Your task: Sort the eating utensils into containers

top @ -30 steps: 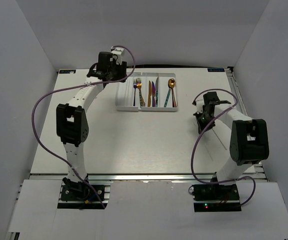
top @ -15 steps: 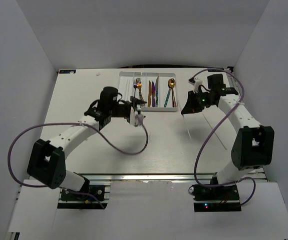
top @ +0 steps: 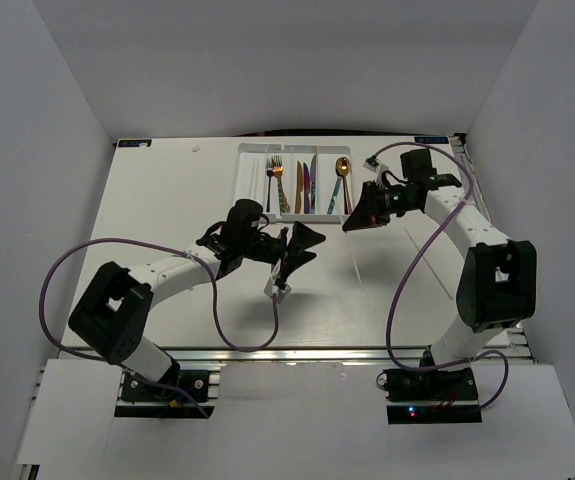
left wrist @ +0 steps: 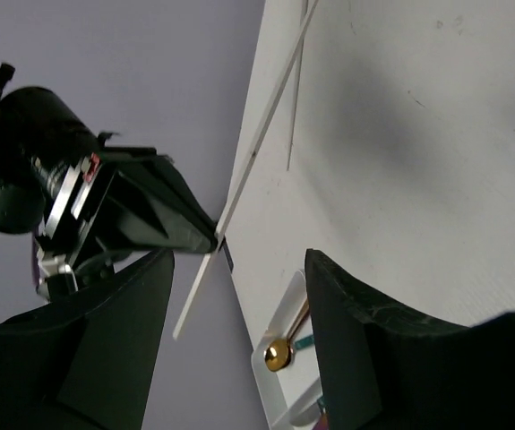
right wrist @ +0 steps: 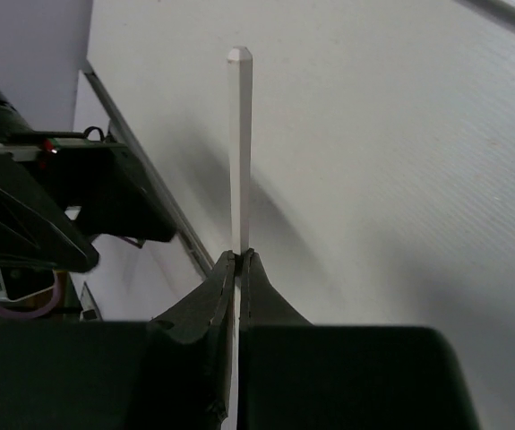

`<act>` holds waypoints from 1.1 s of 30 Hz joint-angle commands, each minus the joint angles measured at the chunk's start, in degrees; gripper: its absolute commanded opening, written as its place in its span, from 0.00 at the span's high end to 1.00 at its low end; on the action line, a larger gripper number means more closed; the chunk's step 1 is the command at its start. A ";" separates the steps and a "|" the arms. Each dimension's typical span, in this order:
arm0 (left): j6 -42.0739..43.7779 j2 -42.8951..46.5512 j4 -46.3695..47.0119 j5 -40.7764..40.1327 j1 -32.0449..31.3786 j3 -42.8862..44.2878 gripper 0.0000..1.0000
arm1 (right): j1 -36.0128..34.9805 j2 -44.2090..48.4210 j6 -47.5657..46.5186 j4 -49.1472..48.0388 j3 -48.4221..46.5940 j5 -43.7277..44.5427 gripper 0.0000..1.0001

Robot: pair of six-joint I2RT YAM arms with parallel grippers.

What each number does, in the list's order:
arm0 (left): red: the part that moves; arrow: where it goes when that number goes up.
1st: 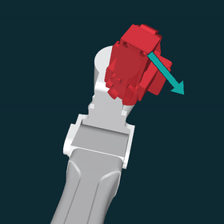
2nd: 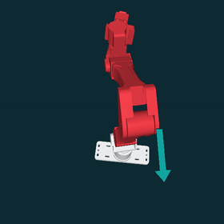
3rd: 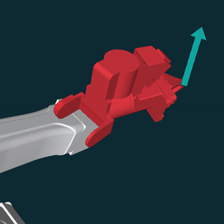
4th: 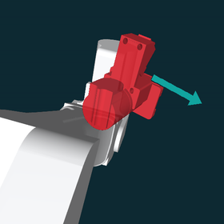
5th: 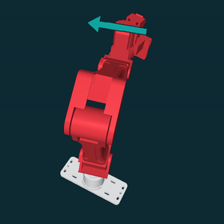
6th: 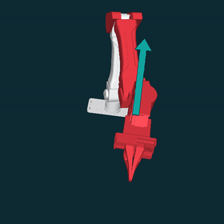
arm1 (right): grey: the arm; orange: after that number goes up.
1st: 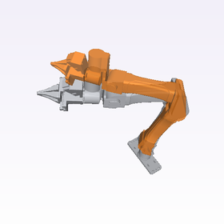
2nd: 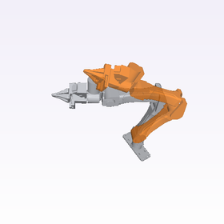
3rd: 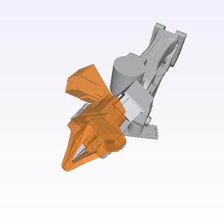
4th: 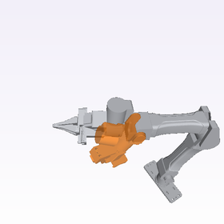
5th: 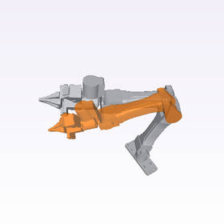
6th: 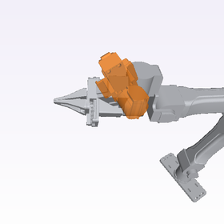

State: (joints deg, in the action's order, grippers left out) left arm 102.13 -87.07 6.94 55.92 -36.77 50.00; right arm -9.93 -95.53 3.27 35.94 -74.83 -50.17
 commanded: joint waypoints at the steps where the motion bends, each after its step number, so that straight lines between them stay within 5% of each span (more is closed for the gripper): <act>1: 2.02 -1.00 4.30 3.14 -1.71 1.59 0.29 | -2.36 0.17 4.72 -3.77 -0.23 -4.41 1.00; 19: 12.75 -6.62 5.80 -0.55 -3.83 0.63 0.32 | -8.61 -1.59 10.27 -7.29 2.93 -8.10 1.00; 23: 13.10 -7.68 5.81 -1.16 -4.01 0.80 0.48 | -8.79 -2.38 10.88 -7.38 3.46 -8.36 1.00; 26: 12.22 -6.89 5.80 -0.73 -4.36 0.45 0.77 | -8.70 -3.00 11.58 -8.08 3.99 -8.80 1.00; 28: 10.29 -6.10 5.89 -0.55 -4.36 0.10 0.98 | -8.35 -3.00 11.67 -8.26 3.55 -8.80 0.68; 30: 9.15 -4.35 6.07 -0.99 -4.36 -1.04 1.00 | -7.13 -2.82 11.15 -7.82 1.18 -7.93 0.31; 33: 4.41 -0.49 6.33 -2.30 -4.36 -3.23 1.00 | -3.62 -3.17 6.15 -3.89 -5.90 -3.72 0.13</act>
State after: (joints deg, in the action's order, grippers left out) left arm 110.72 -93.65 13.34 53.56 -41.01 48.42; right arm -16.80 -98.80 13.19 30.44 -73.08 -55.88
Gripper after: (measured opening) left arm 0.050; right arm 0.845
